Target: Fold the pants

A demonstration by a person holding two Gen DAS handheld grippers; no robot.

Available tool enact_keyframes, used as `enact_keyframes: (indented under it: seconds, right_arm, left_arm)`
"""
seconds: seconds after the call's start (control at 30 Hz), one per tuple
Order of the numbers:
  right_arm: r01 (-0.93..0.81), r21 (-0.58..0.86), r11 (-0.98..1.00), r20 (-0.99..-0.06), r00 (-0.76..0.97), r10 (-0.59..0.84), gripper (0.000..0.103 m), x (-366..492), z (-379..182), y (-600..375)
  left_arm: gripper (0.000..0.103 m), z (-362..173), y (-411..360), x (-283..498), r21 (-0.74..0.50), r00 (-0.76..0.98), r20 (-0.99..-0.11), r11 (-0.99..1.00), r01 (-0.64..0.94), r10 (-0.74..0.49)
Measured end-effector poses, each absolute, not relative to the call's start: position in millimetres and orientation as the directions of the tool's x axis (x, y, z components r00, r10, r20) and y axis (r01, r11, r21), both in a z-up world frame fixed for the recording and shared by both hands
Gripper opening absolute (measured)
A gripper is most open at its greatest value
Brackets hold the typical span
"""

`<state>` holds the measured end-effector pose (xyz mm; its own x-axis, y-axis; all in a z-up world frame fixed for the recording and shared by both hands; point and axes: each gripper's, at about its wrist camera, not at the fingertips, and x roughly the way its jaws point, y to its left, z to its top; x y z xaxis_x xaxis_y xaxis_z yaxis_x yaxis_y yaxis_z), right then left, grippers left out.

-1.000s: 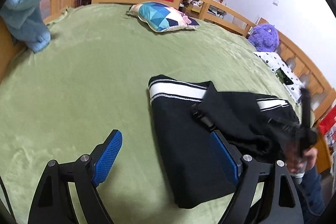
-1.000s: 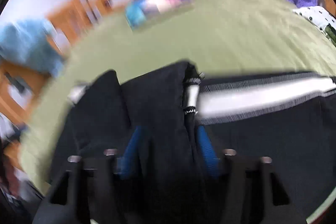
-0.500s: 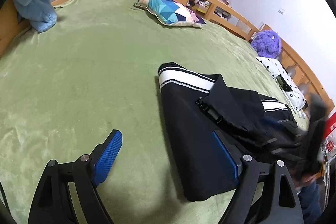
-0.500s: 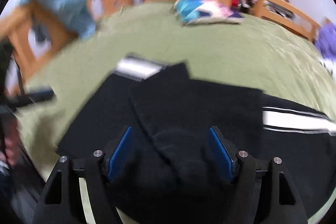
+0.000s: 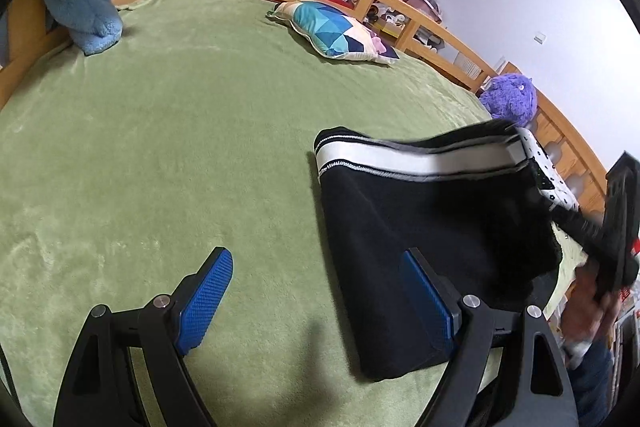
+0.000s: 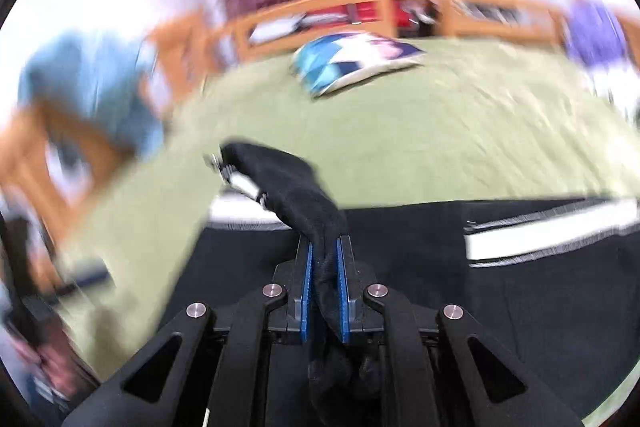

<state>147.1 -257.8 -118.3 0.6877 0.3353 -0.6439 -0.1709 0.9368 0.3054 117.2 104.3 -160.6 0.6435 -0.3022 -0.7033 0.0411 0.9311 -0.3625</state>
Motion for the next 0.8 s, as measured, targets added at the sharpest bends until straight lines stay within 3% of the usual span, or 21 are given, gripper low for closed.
enact_keyframes:
  seconds: [0.07,0.17,0.37,0.5,0.57,0.63,0.8]
  right_arm:
    - [-0.056,0.343,0.938,-0.676,0.678,0.288,0.013,160.9,-124.3,-294.8]
    - [0.114,0.256,0.96,-0.784,0.605,0.138,0.031,169.5,-156.0,-328.3]
    - [0.112,0.364,0.925,-0.796,0.552,0.246,0.051,142.2,-195.1,-345.7]
    - [0.066,0.395,0.916,-0.777,0.556,0.295,0.051,128.3,-204.1,-337.2]
    - [0.049,0.336,0.941,-0.8,0.542,0.257,0.028,126.2,-207.2,-326.7]
    - [0.021,0.286,0.958,-0.785,0.579,0.221,0.018,125.8,-201.3,-322.3]
    - [-0.042,0.503,0.863,-0.643,0.649,0.406,0.017,98.1,-159.6,-341.8]
  left_arm:
    - [0.085,-161.7,103.2,118.4,-0.369,0.636,-0.707,0.929,0.042,-0.31]
    - [0.085,-161.5,101.3,117.3,-0.36,0.638,-0.707,0.932,0.048,-0.306]
    - [0.085,-166.8,98.0,119.5,-0.341,0.631,-0.719,0.939,0.046,-0.292]
    - [0.085,-170.9,96.0,121.4,-0.336,0.621,-0.729,0.941,0.043,-0.289]
    - [0.085,-171.1,93.8,120.6,-0.328,0.62,-0.731,0.944,0.046,-0.284]
    - [0.085,-171.6,92.4,120.1,-0.319,0.619,-0.734,0.946,0.049,-0.279]
    - [0.085,-172.9,91.2,119.3,-0.301,0.616,-0.74,0.952,0.054,-0.269]
